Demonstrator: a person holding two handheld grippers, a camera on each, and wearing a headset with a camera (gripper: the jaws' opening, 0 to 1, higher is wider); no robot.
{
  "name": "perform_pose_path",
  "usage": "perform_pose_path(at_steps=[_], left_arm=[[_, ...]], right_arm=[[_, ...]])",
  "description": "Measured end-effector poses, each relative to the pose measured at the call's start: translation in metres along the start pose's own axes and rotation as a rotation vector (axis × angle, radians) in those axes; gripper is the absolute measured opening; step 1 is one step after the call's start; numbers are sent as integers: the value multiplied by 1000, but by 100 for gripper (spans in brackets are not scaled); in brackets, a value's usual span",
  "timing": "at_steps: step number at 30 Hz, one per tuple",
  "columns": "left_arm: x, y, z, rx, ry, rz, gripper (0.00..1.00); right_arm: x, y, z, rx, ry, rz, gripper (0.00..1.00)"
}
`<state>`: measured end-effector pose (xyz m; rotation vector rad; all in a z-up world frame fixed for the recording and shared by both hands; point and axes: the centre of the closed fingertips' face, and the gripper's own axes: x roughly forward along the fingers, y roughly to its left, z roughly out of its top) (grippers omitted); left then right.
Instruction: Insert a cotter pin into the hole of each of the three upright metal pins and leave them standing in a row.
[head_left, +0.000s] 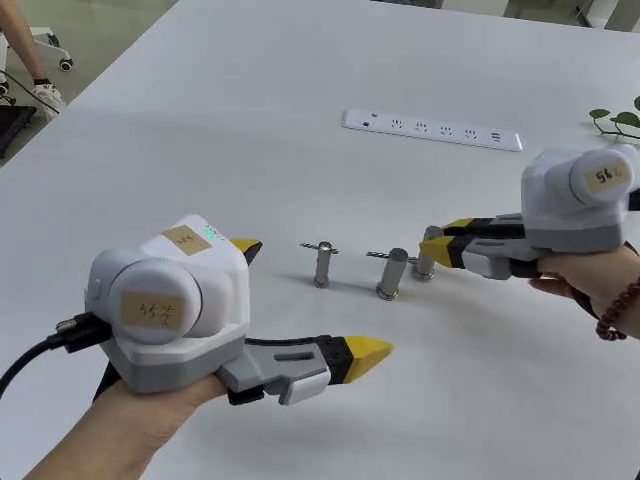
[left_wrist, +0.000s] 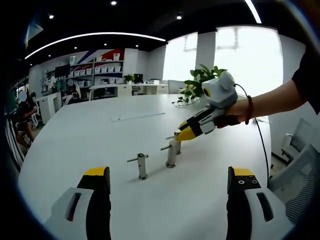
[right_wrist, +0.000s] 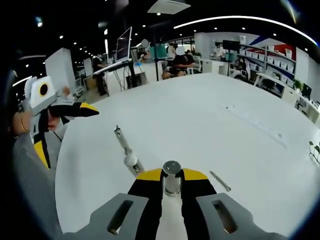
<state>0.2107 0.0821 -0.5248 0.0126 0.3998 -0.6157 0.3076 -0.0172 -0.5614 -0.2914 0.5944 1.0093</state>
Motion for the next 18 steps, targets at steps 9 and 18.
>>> perform_pose_path(at_steps=[9,18], left_arm=[[0,-2,3,0,-14,-7,97],[0,-1,6,3,-26,-9,97]], right_arm=[[-16,18,-12,6,2,-9,7],[-21,35,-14,4,-16,-10,7]])
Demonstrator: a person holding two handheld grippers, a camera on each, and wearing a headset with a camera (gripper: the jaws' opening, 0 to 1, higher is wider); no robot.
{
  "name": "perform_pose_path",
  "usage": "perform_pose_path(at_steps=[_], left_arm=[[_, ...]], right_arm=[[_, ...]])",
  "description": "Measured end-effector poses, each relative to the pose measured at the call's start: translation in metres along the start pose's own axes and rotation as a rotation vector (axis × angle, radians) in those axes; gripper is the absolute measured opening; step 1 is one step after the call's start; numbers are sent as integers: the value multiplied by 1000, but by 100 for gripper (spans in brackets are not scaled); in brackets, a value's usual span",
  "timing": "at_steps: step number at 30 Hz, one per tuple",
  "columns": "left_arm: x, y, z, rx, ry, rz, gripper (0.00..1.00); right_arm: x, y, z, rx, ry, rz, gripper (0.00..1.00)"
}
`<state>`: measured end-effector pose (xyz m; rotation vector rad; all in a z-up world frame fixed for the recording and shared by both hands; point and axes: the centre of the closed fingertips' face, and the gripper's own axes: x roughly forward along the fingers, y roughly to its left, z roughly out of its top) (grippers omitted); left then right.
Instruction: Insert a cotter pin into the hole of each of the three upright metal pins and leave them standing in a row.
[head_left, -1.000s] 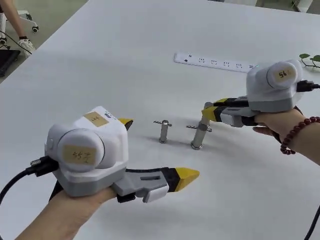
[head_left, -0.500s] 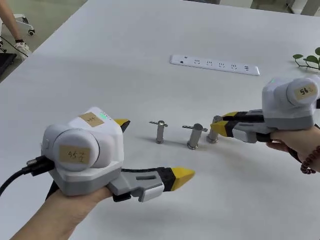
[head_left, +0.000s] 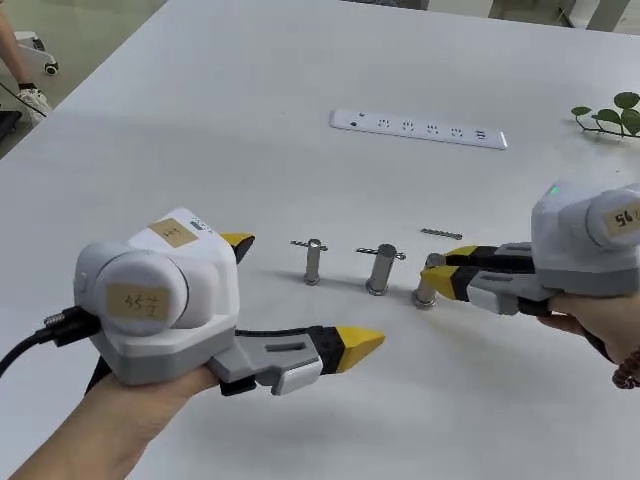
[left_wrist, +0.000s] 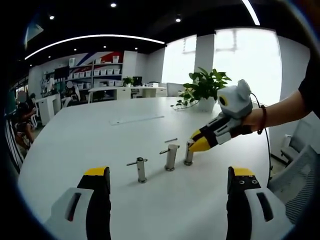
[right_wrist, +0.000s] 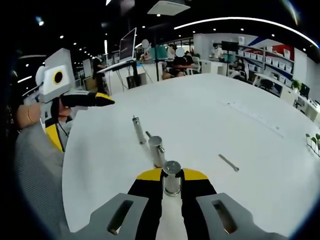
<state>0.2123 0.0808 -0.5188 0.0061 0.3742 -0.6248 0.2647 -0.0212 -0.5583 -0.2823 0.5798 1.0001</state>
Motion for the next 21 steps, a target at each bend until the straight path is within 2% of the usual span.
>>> perform_pose_path(at_steps=[15,21], left_arm=[[-1,1,3,7,-9,0,97],[-2,1,3,9,-11,-1,96]], right_arm=[[8,30,1,-19,-11,9,7],[11,41,0,-4,-22,20,7]])
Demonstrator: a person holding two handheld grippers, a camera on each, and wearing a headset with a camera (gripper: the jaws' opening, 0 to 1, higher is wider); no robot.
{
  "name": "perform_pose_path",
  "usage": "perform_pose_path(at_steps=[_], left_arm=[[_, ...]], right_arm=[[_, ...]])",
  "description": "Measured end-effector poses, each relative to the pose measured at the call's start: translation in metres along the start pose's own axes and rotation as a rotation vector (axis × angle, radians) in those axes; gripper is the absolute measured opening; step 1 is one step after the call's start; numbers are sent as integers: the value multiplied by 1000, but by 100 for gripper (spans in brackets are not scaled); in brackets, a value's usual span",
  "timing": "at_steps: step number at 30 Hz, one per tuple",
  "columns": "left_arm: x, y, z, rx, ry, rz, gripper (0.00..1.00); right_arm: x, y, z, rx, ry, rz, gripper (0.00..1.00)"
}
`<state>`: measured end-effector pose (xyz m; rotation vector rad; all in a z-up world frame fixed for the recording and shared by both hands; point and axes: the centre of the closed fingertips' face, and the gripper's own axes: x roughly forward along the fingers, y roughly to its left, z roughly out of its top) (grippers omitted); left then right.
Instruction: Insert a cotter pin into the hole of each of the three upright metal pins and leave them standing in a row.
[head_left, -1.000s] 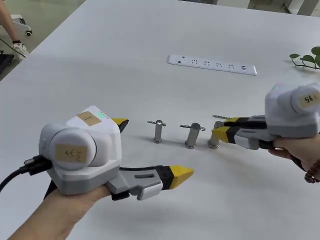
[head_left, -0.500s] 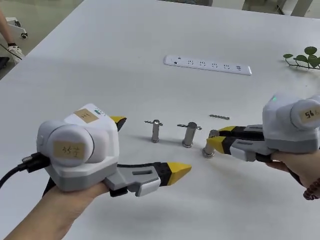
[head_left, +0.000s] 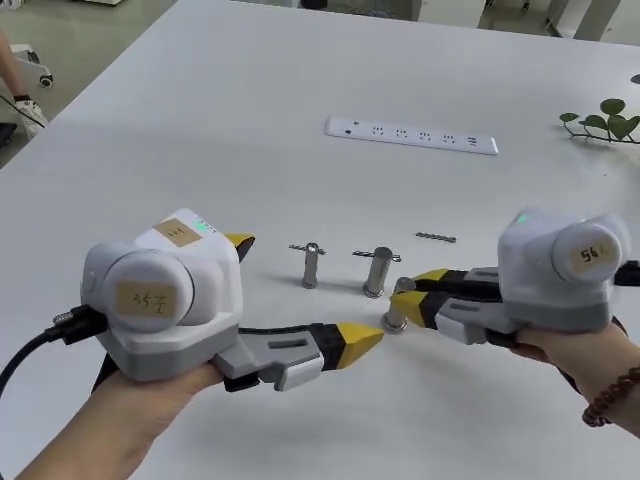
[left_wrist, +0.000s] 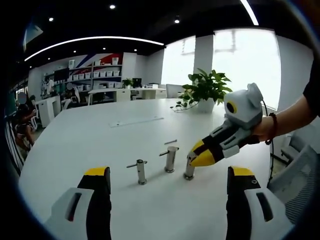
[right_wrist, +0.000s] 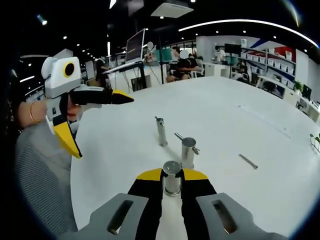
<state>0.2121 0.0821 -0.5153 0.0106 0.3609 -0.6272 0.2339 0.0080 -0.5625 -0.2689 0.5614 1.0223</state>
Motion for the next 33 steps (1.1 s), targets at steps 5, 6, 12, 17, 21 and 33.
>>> perform_pose_path(at_steps=[5,6,12,17,21,33], left_arm=[[0,-1,0,3,1,-1,96],[-1,-1,0,4,2,-1,96],[0,-1,0,3,4,-1,96],[0,-1,0,8,8,1,96],[0,0,0,9,7,3,96],[-1,-2,3,9,1,-2,96]], right_arm=[[2,2,-1,3,-7,0,7],[2,2,-3,2,-3,0,7],[2,2,-4,-1,-8,-8,7],[2,3,-6,-17,-12,-25,8],[2,2,-5,-11,-18,-32,8],[-3,6,-4,51,-14,-10,17]])
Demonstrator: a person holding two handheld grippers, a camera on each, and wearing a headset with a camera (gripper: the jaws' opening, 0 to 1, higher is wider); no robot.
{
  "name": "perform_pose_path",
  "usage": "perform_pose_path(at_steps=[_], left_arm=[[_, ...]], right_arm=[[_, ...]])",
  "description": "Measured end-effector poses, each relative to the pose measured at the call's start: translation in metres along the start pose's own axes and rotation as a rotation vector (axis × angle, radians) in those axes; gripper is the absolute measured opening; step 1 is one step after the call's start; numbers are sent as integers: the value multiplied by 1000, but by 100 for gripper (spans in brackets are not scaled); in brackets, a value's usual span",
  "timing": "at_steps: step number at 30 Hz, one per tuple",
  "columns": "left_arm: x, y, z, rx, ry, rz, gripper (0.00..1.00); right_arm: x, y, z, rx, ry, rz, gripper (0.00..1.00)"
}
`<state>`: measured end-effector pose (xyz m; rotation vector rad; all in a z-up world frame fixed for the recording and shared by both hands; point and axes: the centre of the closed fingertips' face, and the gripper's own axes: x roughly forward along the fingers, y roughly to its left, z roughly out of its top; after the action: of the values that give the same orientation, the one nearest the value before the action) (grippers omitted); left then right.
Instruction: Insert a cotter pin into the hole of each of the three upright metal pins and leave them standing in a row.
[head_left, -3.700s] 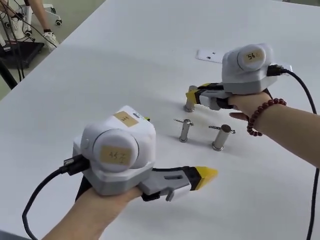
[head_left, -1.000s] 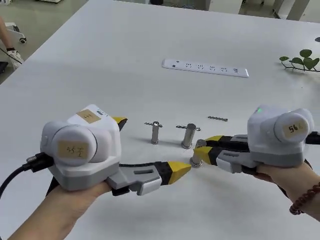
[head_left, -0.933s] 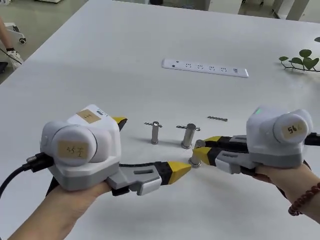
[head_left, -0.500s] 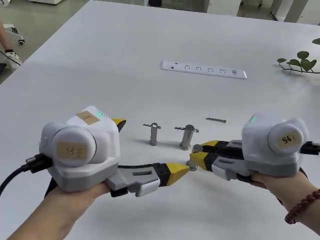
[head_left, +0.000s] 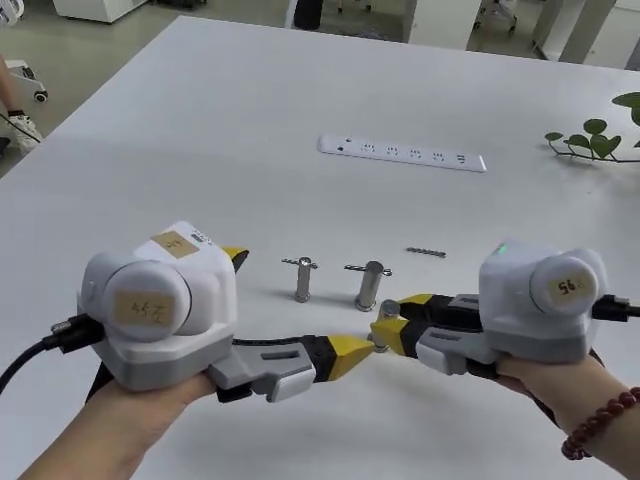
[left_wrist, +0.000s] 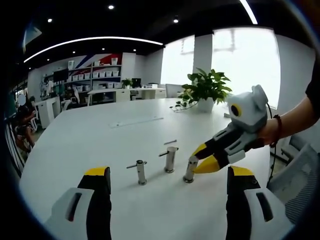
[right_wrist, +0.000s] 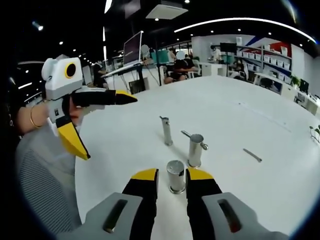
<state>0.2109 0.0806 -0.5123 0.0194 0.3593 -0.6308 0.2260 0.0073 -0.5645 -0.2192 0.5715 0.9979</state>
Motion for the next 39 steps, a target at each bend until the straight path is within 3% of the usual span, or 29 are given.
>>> perform_pose_path(at_steps=[4,11,24,34,39], left_arm=[[0,-1,1,-2,-1,-2,96],[1,-2,4,-11,-18,-3,97],[2,-5,3,2,-9,-18,97],[2,-5,2,17,3,-18,97],[2,-5,0,13,10,-17,96]], right_arm=[[-7,0,4,6,-1,4,20],[-23,-5,10,82,-16,26,25],[-40,-36,27,87,13,3,25],[-33,-71,31,-21,139,-10,24],[-22,-82,31,-75,202,23,23]])
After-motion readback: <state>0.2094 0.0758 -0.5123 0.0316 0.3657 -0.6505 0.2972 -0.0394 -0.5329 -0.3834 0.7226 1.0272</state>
